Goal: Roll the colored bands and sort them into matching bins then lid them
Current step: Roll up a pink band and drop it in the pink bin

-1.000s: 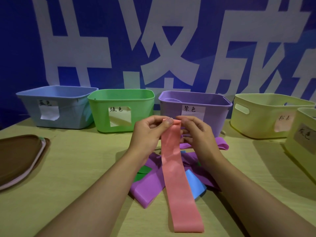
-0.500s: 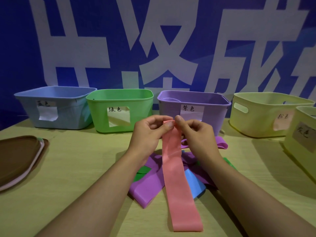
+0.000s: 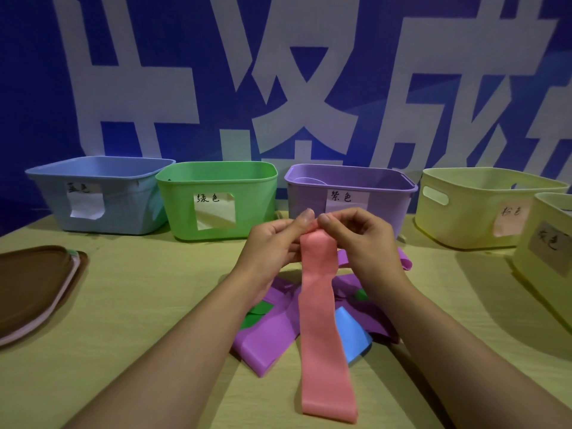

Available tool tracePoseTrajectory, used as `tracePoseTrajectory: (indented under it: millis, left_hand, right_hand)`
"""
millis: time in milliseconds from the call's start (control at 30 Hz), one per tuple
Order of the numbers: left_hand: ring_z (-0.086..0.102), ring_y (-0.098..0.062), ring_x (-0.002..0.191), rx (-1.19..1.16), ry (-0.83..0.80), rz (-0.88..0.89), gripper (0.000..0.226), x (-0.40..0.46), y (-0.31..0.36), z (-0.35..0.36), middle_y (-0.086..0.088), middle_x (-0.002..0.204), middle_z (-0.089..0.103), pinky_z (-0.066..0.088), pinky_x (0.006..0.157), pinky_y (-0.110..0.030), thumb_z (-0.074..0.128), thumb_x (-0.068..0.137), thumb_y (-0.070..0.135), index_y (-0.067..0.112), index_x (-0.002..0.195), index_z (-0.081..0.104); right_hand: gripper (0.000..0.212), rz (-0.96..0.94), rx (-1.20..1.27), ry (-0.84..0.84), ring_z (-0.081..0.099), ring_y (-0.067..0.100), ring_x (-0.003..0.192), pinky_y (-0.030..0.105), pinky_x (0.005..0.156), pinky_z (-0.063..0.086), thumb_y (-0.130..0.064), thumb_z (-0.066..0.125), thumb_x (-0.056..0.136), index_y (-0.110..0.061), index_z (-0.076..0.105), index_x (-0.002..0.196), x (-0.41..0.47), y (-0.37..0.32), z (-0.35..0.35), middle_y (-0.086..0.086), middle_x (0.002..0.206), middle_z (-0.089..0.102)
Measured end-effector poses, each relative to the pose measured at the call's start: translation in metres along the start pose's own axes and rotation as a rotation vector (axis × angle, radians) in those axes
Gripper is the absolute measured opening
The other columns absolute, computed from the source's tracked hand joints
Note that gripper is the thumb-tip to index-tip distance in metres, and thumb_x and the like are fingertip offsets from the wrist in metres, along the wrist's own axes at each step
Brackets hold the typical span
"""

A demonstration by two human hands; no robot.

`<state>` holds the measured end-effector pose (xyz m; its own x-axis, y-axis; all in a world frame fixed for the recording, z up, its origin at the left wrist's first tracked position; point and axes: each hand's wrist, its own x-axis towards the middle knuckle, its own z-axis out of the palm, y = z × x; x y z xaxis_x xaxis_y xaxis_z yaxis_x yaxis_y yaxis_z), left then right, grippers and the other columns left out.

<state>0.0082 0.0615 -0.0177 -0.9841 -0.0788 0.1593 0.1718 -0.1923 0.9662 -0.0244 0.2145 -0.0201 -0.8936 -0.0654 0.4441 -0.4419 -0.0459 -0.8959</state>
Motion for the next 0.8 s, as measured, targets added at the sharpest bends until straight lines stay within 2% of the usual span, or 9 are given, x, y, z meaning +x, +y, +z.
tracePoseTrajectory:
  millis: [67, 200, 300, 400, 500, 700, 800]
  left_hand:
    - [0.074, -0.024, 0.090, 0.019, 0.008, -0.015, 0.041, 0.0003, -0.0012, -0.0001, -0.018, 0.100, 0.078, 0.061, 0.078, -0.030, 0.072, 0.082, 0.045, 0.009, 0.100, 0.080]
    - [0.071, -0.022, 0.081, 0.028, 0.029, 0.028, 0.024, 0.0005, -0.0031, -0.0026, -0.017, 0.092, 0.077, 0.057, 0.066, -0.024, 0.071, 0.092, 0.028, 0.005, 0.092, 0.079]
    - [0.073, -0.022, 0.084, 0.028, 0.029, 0.040, 0.018, 0.0015, -0.0036, -0.0041, -0.019, 0.096, 0.077, 0.059, 0.070, -0.026, 0.072, 0.093, 0.022, 0.005, 0.094, 0.078]
    - [0.074, -0.027, 0.091, 0.000, 0.036, 0.050, 0.014, 0.0039, -0.0044, -0.0051, -0.020, 0.100, 0.077, 0.062, 0.079, -0.032, 0.075, 0.090, 0.015, 0.004, 0.099, 0.077]
    - [0.074, -0.030, 0.094, -0.049, 0.036, 0.054, 0.020, 0.0042, -0.0035, -0.0052, -0.023, 0.104, 0.076, 0.063, 0.084, -0.036, 0.079, 0.081, 0.015, 0.004, 0.098, 0.076]
    - [0.073, -0.028, 0.091, -0.080, 0.043, 0.053, 0.008, 0.0039, -0.0034, -0.0045, -0.024, 0.106, 0.075, 0.063, 0.079, -0.032, 0.075, 0.086, 0.002, 0.004, 0.094, 0.075]
    - [0.073, -0.023, 0.085, -0.112, 0.043, 0.044, 0.008, 0.0025, -0.0030, -0.0034, -0.020, 0.100, 0.077, 0.062, 0.071, -0.026, 0.073, 0.087, -0.002, 0.004, 0.092, 0.074]
  right_hand:
    - [0.009, 0.001, 0.019, -0.014, 0.072, 0.026, 0.085, 0.043, 0.082, 0.060, -0.016, 0.078, 0.087, -0.009, 0.076, 0.090, -0.0007, -0.0018, -0.0006, 0.011, 0.086, 0.077]
    - [0.009, 0.018, 0.022, -0.046, 0.072, 0.021, 0.084, 0.042, 0.084, 0.060, -0.013, 0.077, 0.089, -0.007, 0.077, 0.094, -0.0020, -0.0028, -0.0014, 0.011, 0.088, 0.078]
    - [0.011, 0.033, 0.033, -0.054, 0.072, 0.020, 0.087, 0.042, 0.085, 0.060, -0.012, 0.076, 0.089, -0.006, 0.077, 0.098, -0.0022, -0.0030, -0.0011, 0.012, 0.091, 0.078]
    - [0.014, 0.049, 0.062, -0.064, 0.074, 0.025, 0.097, 0.041, 0.089, 0.060, -0.009, 0.075, 0.090, -0.006, 0.077, 0.103, -0.0024, -0.0028, -0.0015, 0.011, 0.096, 0.079]
    - [0.017, 0.047, 0.070, -0.078, 0.073, 0.029, 0.102, 0.041, 0.090, 0.059, -0.006, 0.073, 0.090, -0.007, 0.077, 0.107, -0.0033, -0.0032, -0.0018, 0.011, 0.098, 0.079]
    - [0.023, 0.039, 0.087, -0.084, 0.073, 0.024, 0.103, 0.028, 0.088, 0.060, -0.004, 0.071, 0.091, -0.005, 0.075, 0.114, -0.0025, -0.0016, -0.0011, 0.012, 0.104, 0.078]
    - [0.022, 0.067, 0.096, -0.088, 0.073, 0.025, 0.105, 0.033, 0.091, 0.060, -0.005, 0.071, 0.093, -0.008, 0.076, 0.114, -0.0019, 0.0002, -0.0003, 0.012, 0.104, 0.078]
